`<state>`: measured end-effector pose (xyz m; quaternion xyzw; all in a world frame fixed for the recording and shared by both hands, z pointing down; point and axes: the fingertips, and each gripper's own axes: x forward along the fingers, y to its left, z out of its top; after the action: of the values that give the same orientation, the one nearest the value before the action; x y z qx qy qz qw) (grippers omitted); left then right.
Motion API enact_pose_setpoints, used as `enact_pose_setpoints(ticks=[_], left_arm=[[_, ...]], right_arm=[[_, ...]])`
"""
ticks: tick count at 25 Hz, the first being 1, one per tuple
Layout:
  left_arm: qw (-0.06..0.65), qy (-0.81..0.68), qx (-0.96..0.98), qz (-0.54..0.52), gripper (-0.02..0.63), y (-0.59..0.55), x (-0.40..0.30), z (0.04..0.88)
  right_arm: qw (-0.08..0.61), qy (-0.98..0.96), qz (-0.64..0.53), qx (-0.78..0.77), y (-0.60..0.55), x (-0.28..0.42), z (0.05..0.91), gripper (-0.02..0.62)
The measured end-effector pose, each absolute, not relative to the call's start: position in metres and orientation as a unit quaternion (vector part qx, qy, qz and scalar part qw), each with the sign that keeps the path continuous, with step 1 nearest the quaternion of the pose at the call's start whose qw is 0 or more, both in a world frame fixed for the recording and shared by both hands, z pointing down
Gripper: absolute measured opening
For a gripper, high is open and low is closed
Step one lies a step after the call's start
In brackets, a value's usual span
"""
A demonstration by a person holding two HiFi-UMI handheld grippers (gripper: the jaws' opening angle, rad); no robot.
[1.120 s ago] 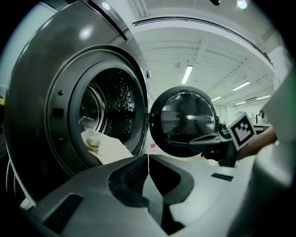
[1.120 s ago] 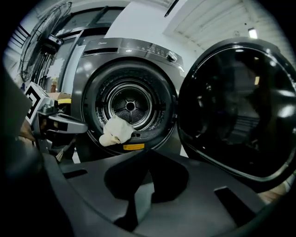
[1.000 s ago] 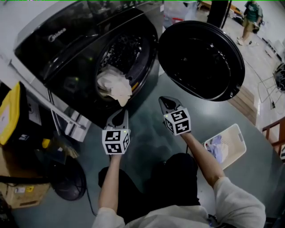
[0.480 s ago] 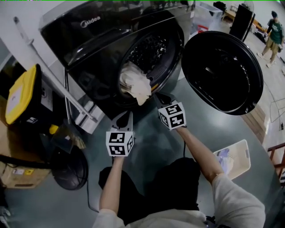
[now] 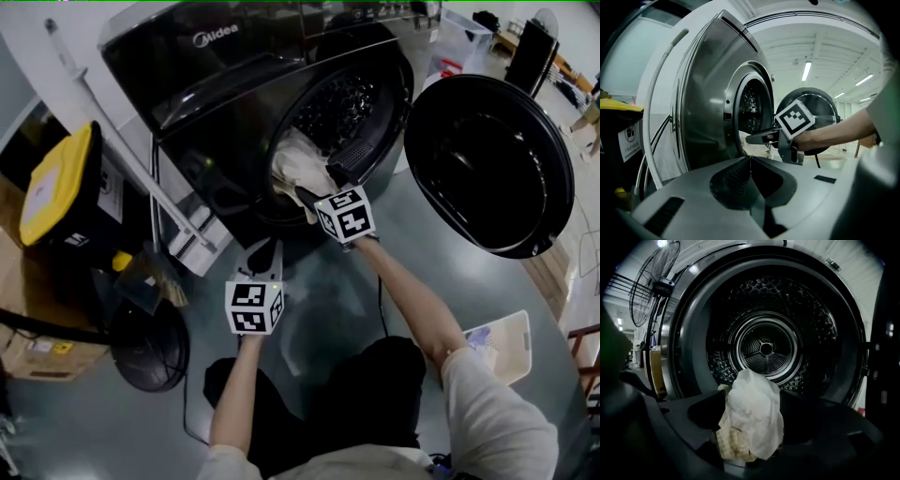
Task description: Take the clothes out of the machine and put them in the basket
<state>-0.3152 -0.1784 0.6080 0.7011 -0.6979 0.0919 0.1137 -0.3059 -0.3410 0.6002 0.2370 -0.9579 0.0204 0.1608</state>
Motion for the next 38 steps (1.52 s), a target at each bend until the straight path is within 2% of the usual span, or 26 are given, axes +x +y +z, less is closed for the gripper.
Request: enact_pose_setpoints(ticks=[4,11,15,22,23,24,27,28,29,32,38], left_arm=[[0.110,-0.701,0.698,0.099,0.025,-0.178,-0.319,0.610],[0.112,-0.706,0.691,0.109,0.025,-0.175,-0.324,0.615],[0.114,-0.710,0.686,0.111,0.025,-0.172,-0.329,0.618],[0.112,-0.714,0.684,0.101,0.025,-0.173,-0.331,0.616],[0.112,-0.714,0.684,0.100,0.025,-0.173,-0.330,0.616],[0.111,-0.713,0.685,0.100,0.025,-0.173,-0.329,0.616],[0.110,-0.713,0.685,0.099,0.025,-0.172,-0.329,0.615],[0.110,-0.714,0.685,0.099,0.025,-0.172,-0.328,0.614],[0.110,-0.714,0.684,0.098,0.025,-0.171,-0.329,0.614],[0.110,-0.715,0.683,0.100,0.025,-0.169,-0.330,0.613],[0.104,-0.718,0.681,0.101,0.025,-0.165,-0.334,0.607]], right_arm=[[0.158,-0.959,0.025,0.232,-0.354,-0.326,0.597,0.414],[0.190,-0.961,0.041,0.196,-0.359,-0.366,0.609,0.478],[0.225,-0.952,0.047,0.201,-0.363,-0.369,0.634,0.482],[0.223,-0.953,0.069,0.195,-0.364,-0.369,0.642,0.474],[0.225,-0.953,0.069,0.191,-0.362,-0.368,0.642,0.450],[0.225,-0.954,0.067,0.188,-0.360,-0.368,0.641,0.386],[0.231,-0.954,0.048,0.186,-0.355,-0.365,0.642,0.247],[0.237,-0.952,0.033,0.190,-0.355,-0.364,0.643,0.168],[0.242,-0.951,0.018,0.193,-0.355,-0.363,0.644,0.135],[0.252,-0.947,-0.003,0.200,-0.355,-0.361,0.647,0.080],[0.218,-0.949,0.011,0.225,-0.358,-0.350,0.637,0.063]])
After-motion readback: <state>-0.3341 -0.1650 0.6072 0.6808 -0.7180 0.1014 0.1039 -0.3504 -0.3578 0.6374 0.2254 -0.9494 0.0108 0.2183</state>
